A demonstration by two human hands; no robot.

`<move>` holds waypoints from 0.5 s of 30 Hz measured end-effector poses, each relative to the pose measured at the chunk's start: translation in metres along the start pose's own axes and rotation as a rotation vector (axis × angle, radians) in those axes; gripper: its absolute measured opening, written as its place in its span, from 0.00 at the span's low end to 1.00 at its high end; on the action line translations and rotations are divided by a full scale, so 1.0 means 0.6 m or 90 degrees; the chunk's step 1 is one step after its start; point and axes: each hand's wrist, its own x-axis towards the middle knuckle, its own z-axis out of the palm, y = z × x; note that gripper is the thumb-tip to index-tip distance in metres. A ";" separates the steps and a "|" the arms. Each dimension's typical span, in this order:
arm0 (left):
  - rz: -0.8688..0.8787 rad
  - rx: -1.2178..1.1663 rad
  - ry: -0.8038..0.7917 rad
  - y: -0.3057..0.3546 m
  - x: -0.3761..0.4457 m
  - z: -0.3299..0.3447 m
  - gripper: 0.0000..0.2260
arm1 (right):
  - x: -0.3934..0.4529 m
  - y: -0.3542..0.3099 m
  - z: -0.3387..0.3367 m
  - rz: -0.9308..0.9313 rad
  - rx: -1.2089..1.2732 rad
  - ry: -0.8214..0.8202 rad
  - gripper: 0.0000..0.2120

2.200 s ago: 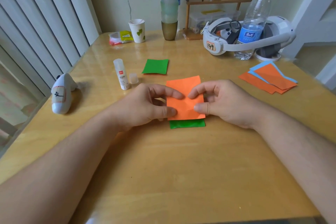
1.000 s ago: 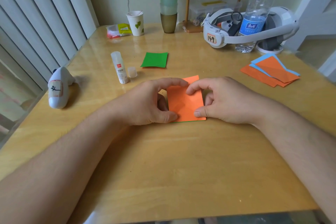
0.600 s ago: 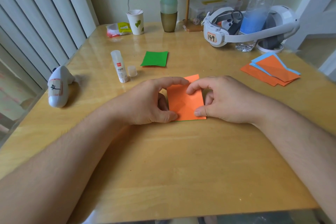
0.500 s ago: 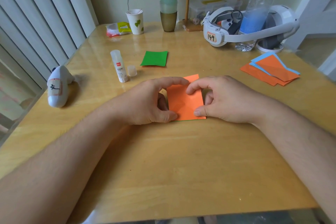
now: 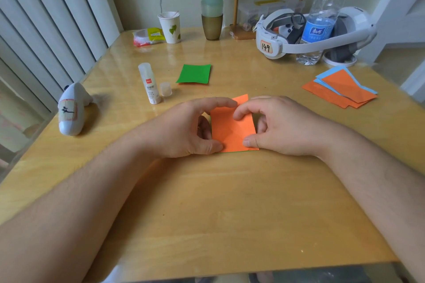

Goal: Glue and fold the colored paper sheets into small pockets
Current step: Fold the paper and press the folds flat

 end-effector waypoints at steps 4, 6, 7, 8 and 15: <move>0.004 -0.008 0.014 -0.010 0.002 -0.001 0.37 | 0.001 0.005 0.002 0.002 -0.010 0.008 0.17; 0.004 -0.009 0.016 -0.010 0.002 -0.002 0.37 | 0.001 0.007 0.002 0.009 -0.008 0.023 0.17; 0.006 -0.009 0.015 -0.009 0.001 -0.002 0.36 | 0.001 0.007 0.002 0.013 -0.008 0.028 0.17; 0.008 -0.009 0.013 -0.008 0.001 -0.002 0.36 | 0.001 0.007 0.002 0.015 -0.007 0.030 0.17; 0.012 -0.004 0.005 -0.009 0.001 -0.002 0.35 | 0.003 0.010 0.003 0.016 0.000 0.024 0.18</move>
